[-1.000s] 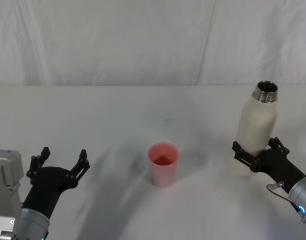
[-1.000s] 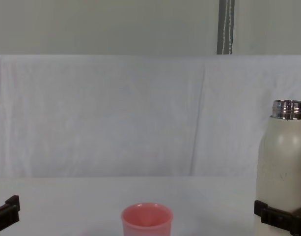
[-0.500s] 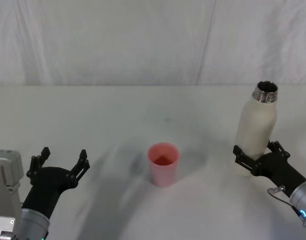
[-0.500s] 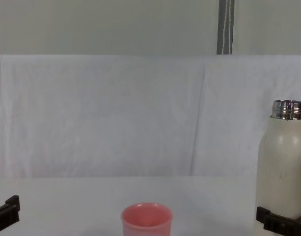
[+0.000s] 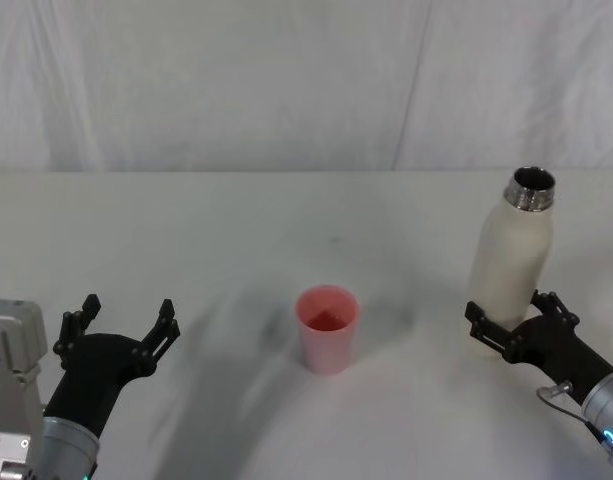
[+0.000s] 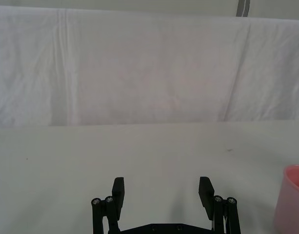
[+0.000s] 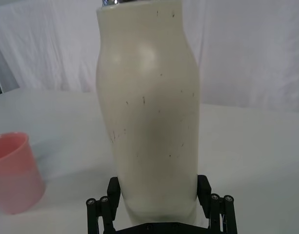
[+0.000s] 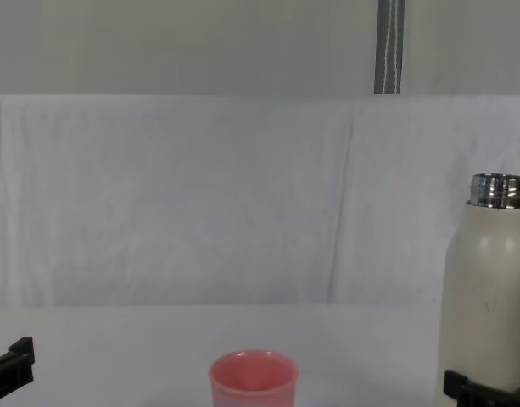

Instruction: Grasp the thermos with one hand and pour water into the cup lid.

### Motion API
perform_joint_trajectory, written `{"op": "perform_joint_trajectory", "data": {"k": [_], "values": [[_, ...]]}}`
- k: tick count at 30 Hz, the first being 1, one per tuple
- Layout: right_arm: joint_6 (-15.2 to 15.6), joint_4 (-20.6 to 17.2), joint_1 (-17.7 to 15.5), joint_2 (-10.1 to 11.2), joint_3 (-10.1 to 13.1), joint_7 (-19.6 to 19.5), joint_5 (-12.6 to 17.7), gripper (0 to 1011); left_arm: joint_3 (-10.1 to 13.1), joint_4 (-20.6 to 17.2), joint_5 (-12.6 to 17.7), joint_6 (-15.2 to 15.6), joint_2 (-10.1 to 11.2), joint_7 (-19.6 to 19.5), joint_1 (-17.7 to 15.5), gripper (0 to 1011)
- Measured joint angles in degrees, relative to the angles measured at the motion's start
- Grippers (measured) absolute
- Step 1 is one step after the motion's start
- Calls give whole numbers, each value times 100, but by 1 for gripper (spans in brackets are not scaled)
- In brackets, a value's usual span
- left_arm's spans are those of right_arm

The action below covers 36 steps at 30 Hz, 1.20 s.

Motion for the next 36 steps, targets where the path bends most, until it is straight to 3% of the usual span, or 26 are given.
{"op": "perform_joint_trajectory", "data": {"k": [18, 36], "values": [[43, -108, -203, 151, 3, 37, 80, 1001, 0, 0, 0, 0, 0, 0, 0, 1001], [18, -646, -560, 335, 164, -4, 173, 1001, 0, 0, 0, 0, 0, 0, 0, 1001]]}}
